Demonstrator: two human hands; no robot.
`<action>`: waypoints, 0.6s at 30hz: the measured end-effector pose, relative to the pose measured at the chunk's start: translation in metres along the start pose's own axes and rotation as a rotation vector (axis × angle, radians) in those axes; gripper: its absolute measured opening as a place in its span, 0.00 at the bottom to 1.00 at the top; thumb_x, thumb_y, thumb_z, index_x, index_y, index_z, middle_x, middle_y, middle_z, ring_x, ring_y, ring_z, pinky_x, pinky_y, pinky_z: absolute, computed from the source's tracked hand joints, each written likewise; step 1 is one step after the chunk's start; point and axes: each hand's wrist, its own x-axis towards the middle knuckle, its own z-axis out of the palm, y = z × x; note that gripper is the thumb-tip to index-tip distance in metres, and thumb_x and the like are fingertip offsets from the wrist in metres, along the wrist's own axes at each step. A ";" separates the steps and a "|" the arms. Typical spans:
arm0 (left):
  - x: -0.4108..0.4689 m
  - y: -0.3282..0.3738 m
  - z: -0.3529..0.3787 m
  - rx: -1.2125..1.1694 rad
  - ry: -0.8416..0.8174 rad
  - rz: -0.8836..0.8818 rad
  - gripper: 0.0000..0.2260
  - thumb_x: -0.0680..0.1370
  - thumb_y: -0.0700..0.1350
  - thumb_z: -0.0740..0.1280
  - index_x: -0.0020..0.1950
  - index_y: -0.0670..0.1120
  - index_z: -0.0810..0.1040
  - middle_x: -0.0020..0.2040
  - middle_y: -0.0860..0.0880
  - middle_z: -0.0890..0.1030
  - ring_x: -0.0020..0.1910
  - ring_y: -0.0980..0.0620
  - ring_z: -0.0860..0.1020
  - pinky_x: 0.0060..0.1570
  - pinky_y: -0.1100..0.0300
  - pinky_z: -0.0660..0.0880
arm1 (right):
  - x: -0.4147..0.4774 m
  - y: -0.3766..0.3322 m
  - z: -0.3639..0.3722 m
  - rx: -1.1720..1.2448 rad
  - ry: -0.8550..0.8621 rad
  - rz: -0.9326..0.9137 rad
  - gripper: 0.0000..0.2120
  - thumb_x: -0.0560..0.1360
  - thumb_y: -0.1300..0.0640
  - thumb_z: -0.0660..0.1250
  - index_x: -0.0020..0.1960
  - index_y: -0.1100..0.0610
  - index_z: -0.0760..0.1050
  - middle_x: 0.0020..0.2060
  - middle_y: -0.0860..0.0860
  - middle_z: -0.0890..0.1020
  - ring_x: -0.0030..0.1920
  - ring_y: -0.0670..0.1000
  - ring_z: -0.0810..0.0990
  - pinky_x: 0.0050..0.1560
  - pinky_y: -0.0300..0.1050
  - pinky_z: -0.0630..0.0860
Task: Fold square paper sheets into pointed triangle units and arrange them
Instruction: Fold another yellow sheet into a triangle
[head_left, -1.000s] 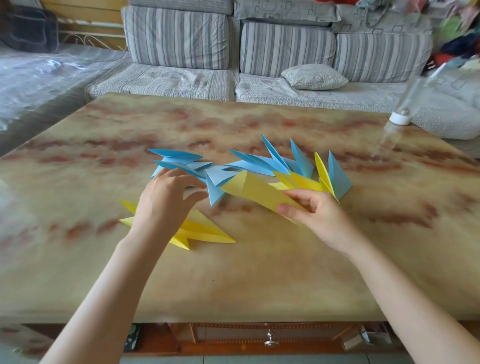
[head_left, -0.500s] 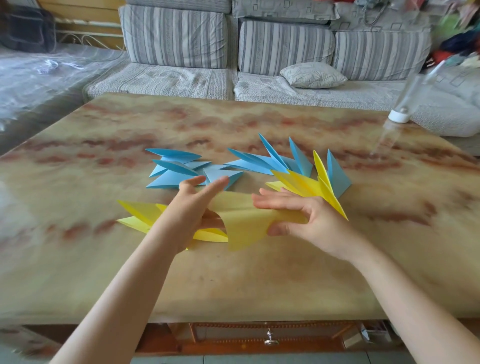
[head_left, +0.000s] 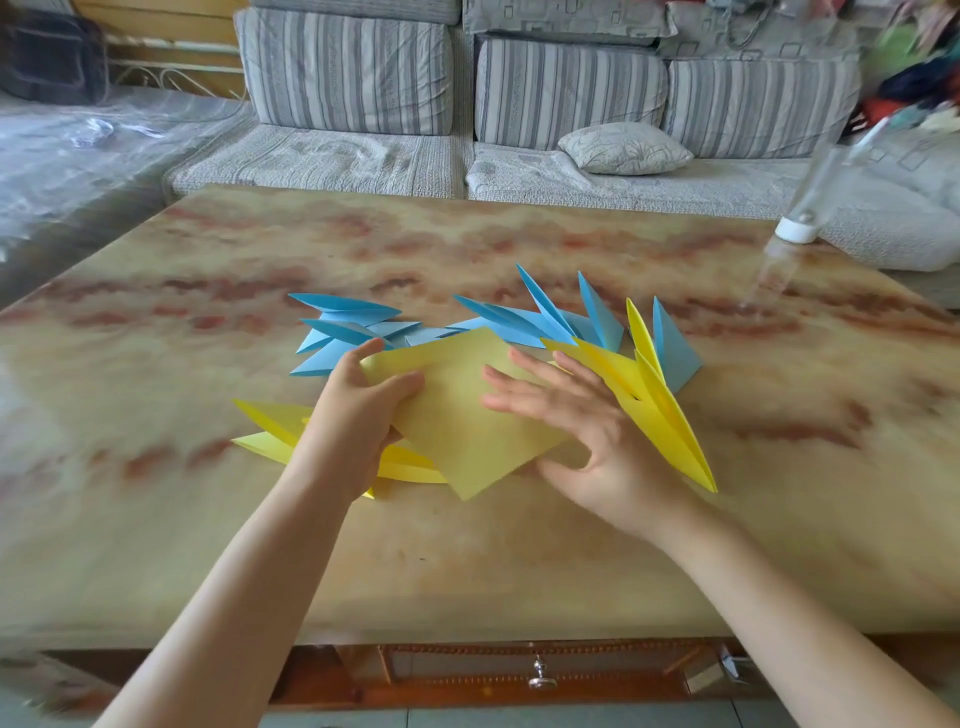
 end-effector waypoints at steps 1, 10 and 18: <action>0.001 0.000 -0.001 0.003 0.008 0.013 0.24 0.78 0.35 0.65 0.72 0.47 0.66 0.49 0.46 0.78 0.42 0.52 0.79 0.43 0.56 0.79 | 0.000 0.003 -0.001 0.015 0.021 -0.009 0.16 0.75 0.53 0.67 0.62 0.53 0.78 0.67 0.48 0.75 0.74 0.50 0.64 0.75 0.52 0.55; -0.008 0.005 0.001 -0.160 -0.153 -0.019 0.17 0.77 0.31 0.63 0.61 0.47 0.75 0.43 0.46 0.84 0.41 0.50 0.83 0.36 0.58 0.81 | 0.003 0.004 -0.010 0.408 0.155 0.401 0.02 0.70 0.49 0.69 0.39 0.42 0.80 0.67 0.42 0.74 0.74 0.43 0.60 0.73 0.39 0.57; -0.016 0.008 0.005 -0.138 -0.252 -0.023 0.11 0.78 0.32 0.59 0.53 0.43 0.79 0.40 0.45 0.84 0.37 0.50 0.83 0.42 0.55 0.82 | 0.011 0.008 -0.017 0.779 0.212 0.695 0.01 0.63 0.51 0.73 0.33 0.48 0.82 0.59 0.41 0.80 0.61 0.35 0.75 0.63 0.34 0.68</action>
